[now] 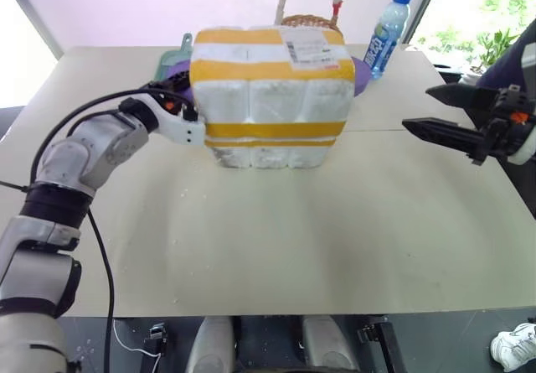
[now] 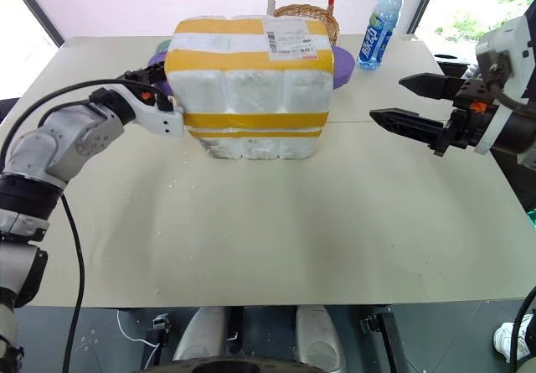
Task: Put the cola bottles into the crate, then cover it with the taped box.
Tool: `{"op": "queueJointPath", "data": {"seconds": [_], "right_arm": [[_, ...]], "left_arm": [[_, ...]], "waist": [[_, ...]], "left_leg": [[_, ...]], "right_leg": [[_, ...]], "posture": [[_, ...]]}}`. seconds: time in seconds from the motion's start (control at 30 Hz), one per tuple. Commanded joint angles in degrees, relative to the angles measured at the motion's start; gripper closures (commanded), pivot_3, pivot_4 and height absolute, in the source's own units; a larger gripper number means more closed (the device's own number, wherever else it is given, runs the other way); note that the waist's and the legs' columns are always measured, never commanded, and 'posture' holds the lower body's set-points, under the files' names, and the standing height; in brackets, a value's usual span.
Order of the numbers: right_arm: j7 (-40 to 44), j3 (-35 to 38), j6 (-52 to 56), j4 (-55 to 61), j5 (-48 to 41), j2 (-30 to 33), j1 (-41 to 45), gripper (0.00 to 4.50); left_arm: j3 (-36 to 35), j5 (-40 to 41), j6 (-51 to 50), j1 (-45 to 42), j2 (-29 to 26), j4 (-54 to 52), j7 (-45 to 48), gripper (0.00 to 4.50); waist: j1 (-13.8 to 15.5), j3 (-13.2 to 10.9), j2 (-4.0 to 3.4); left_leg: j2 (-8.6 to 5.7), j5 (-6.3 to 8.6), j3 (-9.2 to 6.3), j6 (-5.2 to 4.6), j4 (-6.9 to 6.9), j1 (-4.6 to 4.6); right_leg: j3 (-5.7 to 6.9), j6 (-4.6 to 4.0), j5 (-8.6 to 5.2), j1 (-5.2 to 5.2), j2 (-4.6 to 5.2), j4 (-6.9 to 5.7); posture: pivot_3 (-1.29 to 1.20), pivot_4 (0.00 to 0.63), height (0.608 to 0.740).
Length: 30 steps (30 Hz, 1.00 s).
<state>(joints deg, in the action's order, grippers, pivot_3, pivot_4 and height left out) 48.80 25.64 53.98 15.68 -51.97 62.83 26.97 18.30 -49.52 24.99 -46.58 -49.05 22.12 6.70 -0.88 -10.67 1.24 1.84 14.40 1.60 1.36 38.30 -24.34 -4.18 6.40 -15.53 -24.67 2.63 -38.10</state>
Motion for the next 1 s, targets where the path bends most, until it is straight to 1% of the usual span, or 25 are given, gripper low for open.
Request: {"op": "queueJointPath", "data": {"seconds": [0.03,0.13,0.23,0.33,0.4,0.47,0.53,0.6,0.63,0.67,0.7,0.77,0.83,0.87,1.0], "right_arm": [[0.1,2.2,-1.2,1.6,0.1,0.7,-0.1,0.00],[0.0,2.4,-1.1,1.6,-0.1,0.6,-0.4,0.00],[0.0,2.7,-1.1,1.6,-0.2,0.4,-1.3,0.00],[0.1,3.0,-1.5,1.7,0.0,0.1,-2.4,0.00],[0.0,3.2,-1.6,1.7,0.0,-0.1,-2.8,0.00],[0.1,3.0,-2.0,1.5,0.2,-0.3,-3.1,0.00],[0.4,2.2,-2.8,0.8,0.8,-0.4,-3.0,0.00],[0.8,1.3,-3.5,0.0,1.4,-0.3,-2.8,0.00],[1.6,0.4,-4.3,-0.6,2.4,0.0,-2.9,0.00],[2.5,-0.6,-5.1,-1.4,3.6,0.4,-3.2,0.00],[3.4,-1.3,-5.8,-1.9,4.5,0.8,-3.5,0.00],[4.8,-2.1,-6.5,-2.5,5.4,1.1,-3.6,0.00],[5.9,-2.5,-6.8,-3.0,5.8,1.2,-3.3,0.00],[6.3,-2.8,-6.9,-3.2,6.0,1.2,-2.9,0.00],[7.1,-4.2,-7.3,-4.0,6.7,0.9,-1.1,0.00]], "left_arm": [[-2.9,1.6,1.3,1.5,-2.6,-3.3,-1.1,1.31],[-5.9,5.5,2.7,5.0,-4.8,-4.9,-0.7,1.31],[-9.1,11.3,7.8,9.7,-8.4,-6.7,0.3,1.31],[-12.3,21.4,13.8,16.0,-12.0,-8.7,4.8,1.31],[-13.0,29.7,17.0,19.8,-14.3,-9.8,10.6,1.31],[-14.7,42.9,9.3,24.2,-15.2,-11.2,21.6,1.31],[-18.7,64.3,-10.7,28.4,-15.9,-14.9,36.8,1.31],[-23.0,79.0,-26.5,30.4,-17.5,-18.1,46.8,1.31],[-26.1,86.1,-35.0,30.4,-20.3,-18.1,53.9,1.31],[-28.6,91.3,-42.6,29.4,-23.4,-16.5,60.7,1.31],[-30.2,94.7,-48.2,28.2,-26.0,-14.9,66.0,1.31],[-31.4,96.4,-53.2,25.5,-29.0,-11.4,72.2,1.31],[-31.1,95.4,-55.3,21.7,-30.0,-8.0,75.3,1.31],[-30.7,94.7,-56.2,19.3,-30.0,-6.3,76.1,1.31],[-28.5,91.0,-57.7,10.9,-28.6,-1.7,77.9,1.31]], "waist": [[0.1,0.0,0.00],[0.1,0.0,0.00],[-0.1,0.0,-0.01],[-0.1,0.0,-0.02],[-0.1,0.0,-0.02],[0.1,0.0,-0.03],[0.0,0.0,-0.03],[-0.2,0.0,-0.03],[-0.3,0.0,0.00],[-0.3,0.0,0.03],[-0.4,0.0,0.05],[-0.5,0.0,0.04],[-0.3,0.0,-0.10],[-0.2,0.1,-0.22],[-0.2,0.1,-0.23]], "left_leg": [[0.00,0.00,0.00,0.00,0.00,0.00],[0.00,0.00,0.00,0.00,0.00,-0.01],[0.03,0.00,0.00,0.00,0.00,0.01],[0.07,0.00,0.01,0.00,-0.03,0.05],[0.08,0.00,0.04,0.00,-0.04,0.07],[0.09,0.00,0.05,0.00,-0.03,0.12],[0.09,0.00,0.06,0.00,-0.03,0.18],[0.14,0.00,0.07,0.00,-0.03,0.20],[0.14,0.00,0.07,0.00,-0.03,0.21],[0.14,0.00,0.05,0.00,-0.03,0.21],[0.15,0.00,0.03,0.00,-0.04,0.20],[0.13,0.00,0.03,0.00,-0.04,0.20],[0.09,0.00,0.05,0.00,-0.05,0.23],[0.05,0.00,0.07,0.00,-0.06,0.27],[0.08,0.00,0.03,0.00,-0.07,0.32]], "right_leg": [[0.00,0.00,0.00,0.00,0.00,0.00],[0.00,0.00,0.00,0.00,0.01,0.01],[0.00,0.00,0.00,0.00,0.02,0.01],[0.00,-0.01,0.00,0.01,0.04,0.01],[0.00,-0.01,0.00,0.02,0.07,0.00],[0.01,-0.01,0.01,0.09,0.08,0.02],[0.01,-0.02,0.00,0.14,0.09,0.02],[0.01,-0.03,0.00,0.14,0.03,0.01],[0.02,-0.03,0.00,0.14,-0.01,0.02],[0.03,-0.04,-0.01,0.13,-0.05,0.01],[0.05,-0.04,-0.01,0.13,-0.08,0.04],[0.05,-0.04,-0.02,0.13,-0.10,0.05],[0.05,-0.03,-0.03,0.14,-0.06,0.07],[0.03,-0.03,-0.04,0.18,-0.04,0.08],[0.03,-0.04,-0.05,0.21,-0.14,0.05]], "posture": [[0.00,0.150,0.740],[0.00,0.150,0.740],[0.00,0.150,0.740],[0.00,0.150,0.740],[0.00,0.150,0.740],[0.00,0.150,0.740],[0.00,0.150,0.740],[0.00,0.150,0.740],[0.00,0.150,0.740],[0.00,0.150,0.740],[0.00,0.150,0.740],[0.00,0.150,0.740],[0.00,0.150,0.740],[0.00,0.150,0.740],[0.00,0.150,0.740]]}}
